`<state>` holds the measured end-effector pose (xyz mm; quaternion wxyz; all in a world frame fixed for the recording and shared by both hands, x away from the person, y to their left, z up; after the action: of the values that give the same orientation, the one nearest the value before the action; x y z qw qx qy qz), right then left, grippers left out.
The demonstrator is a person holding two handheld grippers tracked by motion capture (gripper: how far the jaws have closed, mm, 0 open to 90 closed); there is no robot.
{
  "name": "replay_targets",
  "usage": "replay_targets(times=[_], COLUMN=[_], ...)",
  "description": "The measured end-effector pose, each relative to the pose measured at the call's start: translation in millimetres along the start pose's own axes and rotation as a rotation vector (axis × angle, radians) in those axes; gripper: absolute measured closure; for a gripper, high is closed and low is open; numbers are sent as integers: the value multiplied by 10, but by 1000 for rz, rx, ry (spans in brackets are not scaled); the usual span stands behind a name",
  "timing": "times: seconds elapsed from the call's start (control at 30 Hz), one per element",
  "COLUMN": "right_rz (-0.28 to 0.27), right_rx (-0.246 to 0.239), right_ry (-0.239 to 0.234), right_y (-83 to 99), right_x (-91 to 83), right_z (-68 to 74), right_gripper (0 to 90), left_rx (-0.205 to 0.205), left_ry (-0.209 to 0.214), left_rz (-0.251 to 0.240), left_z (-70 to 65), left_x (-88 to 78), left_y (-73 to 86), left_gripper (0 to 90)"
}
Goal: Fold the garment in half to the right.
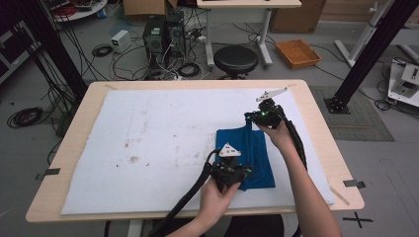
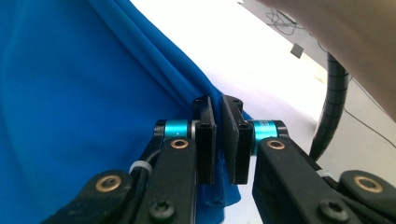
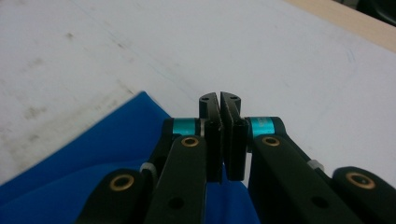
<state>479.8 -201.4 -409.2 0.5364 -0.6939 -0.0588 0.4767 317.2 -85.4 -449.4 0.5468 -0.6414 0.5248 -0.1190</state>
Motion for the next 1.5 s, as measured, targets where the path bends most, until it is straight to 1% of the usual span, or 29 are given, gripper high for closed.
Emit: replay_targets(times=[0.13, 0.27, 0.33, 0.4, 0.47, 0.53, 0.57, 0.6, 0.63, 0.67, 0.7, 0.73, 0.77, 0.8, 0.83, 0.87, 0.9, 0.93, 0.97, 1.0, 1.07, 1.17, 1.23, 1.33, 1.4, 1.43, 1.47, 1.5], right_rz=[32, 66, 87, 107, 121, 126, 124, 125, 128, 130, 132, 129, 120, 116, 102, 69, 46, 30, 14, 2, -28, -65, -80, -82, -83, -78, -73, -72], right_rx=[-35, -49, -64, -67, -70, -86, -82, -77, -72, -68, -74, -57, -34, -23, -14, -5, 23, 46, 61, 79, 108, 126, 150, 201, 255, 274, 300, 318], right_ry=[35, 78, 103, 123, 139, 153, 159, 171, 184, 192, 205, 226, 229, 229, 240, 255, 255, 257, 265, 269, 257, 255, 232, 185, 135, 112, 83, 67], right_y=[55, 101, 127, 151, 168, 171, 171, 172, 173, 175, 176, 177, 178, 180, 186, 195, 213, 238, 272, 315, 420, 624, 784, 1023, 1179, 1252, 1334, 1378], right_x=[-7, 2, 10, 15, 17, 15, 16, 14, 8, 2, -11, -32, -65, -89, -128, -178, -234, -292, -353, -419, -553, -749, -846, -940, -976, -985, -993, -998], right_z=[-67, -114, -137, -147, -152, -167, -168, -167, -174, -179, -191, -200, -213, -214, -213, -217, -211, -204, -195, -173, -107, 18, 119, 281, 399, 454, 523, 557], right_gripper=[886, 886, 886, 885, 885, 884, 882, 871, 864, 858, 812, 764, 762, 743, 697, 669, 660, 622, 600, 589, 551, 544, 567, 602, 605, 608, 609, 609], left_rx=[-8, -10, -12, -8, -4, -6, -7, -9, -5, 3, 11, 19, 22, 23, 22, 27, 36, 47, 59, 68, 81, 89, 95, 116, 91, 81, 78, 74], left_ry=[4, 4, 8, 9, 12, 24, 38, 61, 78, 95, 107, 114, 118, 122, 121, 117, 111, 101, 93, 85, 69, 35, 3, -72, -97, -113, -125, -145], left_rz=[13, 16, 17, 18, 15, 15, 19, 20, 22, 20, 21, 24, 24, 23, 19, 8, -3, -24, -43, -59, -85, -126, -146, -159, -180, -190, -193, -192], left_z=[-37, -64, -71, -80, -88, -111, -126, -147, -169, -191, -210, -222, -224, -222, -217, -203, -185, -164, -141, -115, -45, 102, 223, 421, 549, 626, 668, 735], left_x=[158, 279, 320, 346, 363, 387, 401, 416, 424, 427, 425, 412, 399, 375, 343, 301, 242, 176, 101, 21, -154, -453, -660, -959, -1142, -1245, -1299, -1382], left_y=[-9, -13, -5, 2, 6, 10, 11, 10, 10, 9, 10, 12, 12, 6, -5, -25, -51, -84, -118, -151, -207, -255, -258, -242, -213, -186, -166, -125], left_gripper=[838, 838, 838, 836, 828, 805, 778, 719, 656, 614, 588, 568, 539, 534, 533, 533, 534, 533, 533, 526, 517, 515, 509, 507, 503, 499, 499, 499])
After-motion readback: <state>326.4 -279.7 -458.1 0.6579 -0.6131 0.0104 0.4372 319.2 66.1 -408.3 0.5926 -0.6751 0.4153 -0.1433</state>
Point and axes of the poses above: each handheld gripper's, and its own axes: x roughly forward along the jaws, y roughly out of its underside, z roughly to its left, the point moved 5 cm from there along x, roughly forward along the jaws, and after that the axes turned 6 degrees about -z, right-handed, at the moved point
